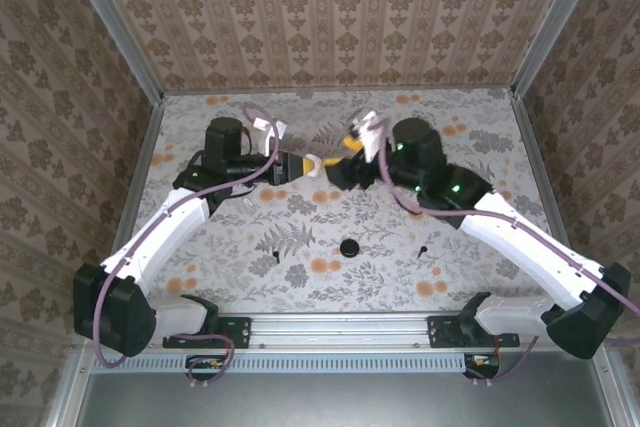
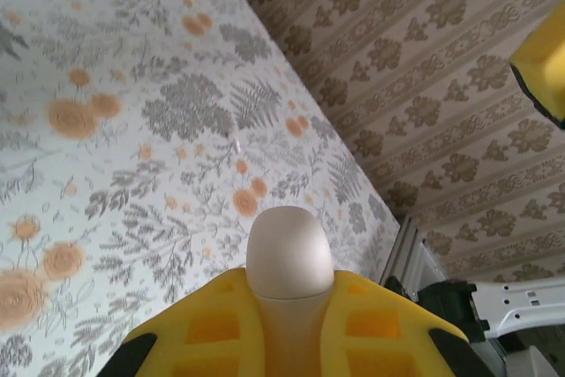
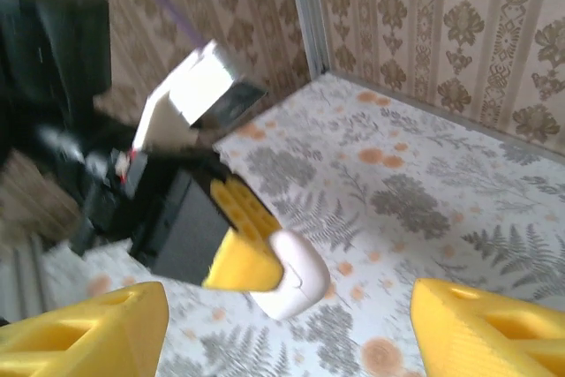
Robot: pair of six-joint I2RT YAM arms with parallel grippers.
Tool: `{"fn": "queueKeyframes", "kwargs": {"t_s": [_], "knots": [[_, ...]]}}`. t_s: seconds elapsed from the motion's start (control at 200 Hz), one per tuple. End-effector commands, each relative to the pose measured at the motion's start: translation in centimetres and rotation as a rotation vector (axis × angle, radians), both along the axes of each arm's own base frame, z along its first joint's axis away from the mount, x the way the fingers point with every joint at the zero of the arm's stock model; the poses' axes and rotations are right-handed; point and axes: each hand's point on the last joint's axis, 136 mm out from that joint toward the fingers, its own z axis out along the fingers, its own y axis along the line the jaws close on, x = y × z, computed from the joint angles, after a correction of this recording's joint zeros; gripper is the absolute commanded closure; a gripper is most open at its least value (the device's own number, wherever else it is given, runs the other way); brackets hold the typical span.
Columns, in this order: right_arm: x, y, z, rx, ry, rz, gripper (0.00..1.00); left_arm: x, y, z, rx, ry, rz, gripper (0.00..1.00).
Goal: Insert wireless bluetooth earbuds into charging case
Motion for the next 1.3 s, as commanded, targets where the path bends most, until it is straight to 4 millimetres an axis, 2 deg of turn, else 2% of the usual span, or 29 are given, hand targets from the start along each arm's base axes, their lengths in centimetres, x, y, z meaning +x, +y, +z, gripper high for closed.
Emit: {"fn": "queueKeyframes", "kwargs": {"t_s": [0.0, 0.135, 0.36, 0.56, 0.57, 0.6, 0.74, 0.935, 1.075, 1.3], "knots": [[-0.7, 0.9, 1.5, 0.222, 0.250, 0.110, 0.27, -0.7, -0.4, 4.7, -0.136, -0.147, -0.040, 1.00], [-0.2, 1.8, 1.8, 0.328, 0.381, 0.170, 0.28, -1.0, -0.5, 6.9, -0.218, -0.195, -0.042, 1.00], [0.7, 2.8, 2.1, 0.437, 0.464, 0.222, 0.34, -1.8, -0.5, 9.9, -0.317, -0.233, -0.038, 1.00], [0.5, 3.4, 2.9, 0.499, 0.478, 0.286, 0.41, -1.9, -0.9, 10.6, -0.352, -0.180, -0.054, 1.00], [1.0, 3.6, 2.0, 0.493, 0.500, 0.279, 0.42, -1.9, -0.9, 10.7, -0.353, -0.179, -0.054, 1.00], [1.2, 3.8, 1.6, 0.490, 0.510, 0.279, 0.45, -1.9, -0.9, 10.8, -0.355, -0.174, -0.059, 1.00], [1.2, 3.9, 1.5, 0.498, 0.518, 0.295, 0.55, -2.8, -2.1, 11.0, -0.351, -0.150, -0.112, 1.00], [1.6, 4.1, 0.9, 0.496, 0.531, 0.295, 0.57, -3.3, -2.8, 11.1, -0.349, -0.127, -0.159, 1.00], [1.7, 4.4, 1.0, 0.511, 0.538, 0.316, 0.61, -2.9, -2.7, 10.9, -0.339, -0.110, -0.131, 1.00], [1.2, 4.1, 1.1, 0.516, 0.525, 0.317, 0.56, -1.8, -2.1, 10.3, -0.345, -0.081, -0.085, 1.00]]}}
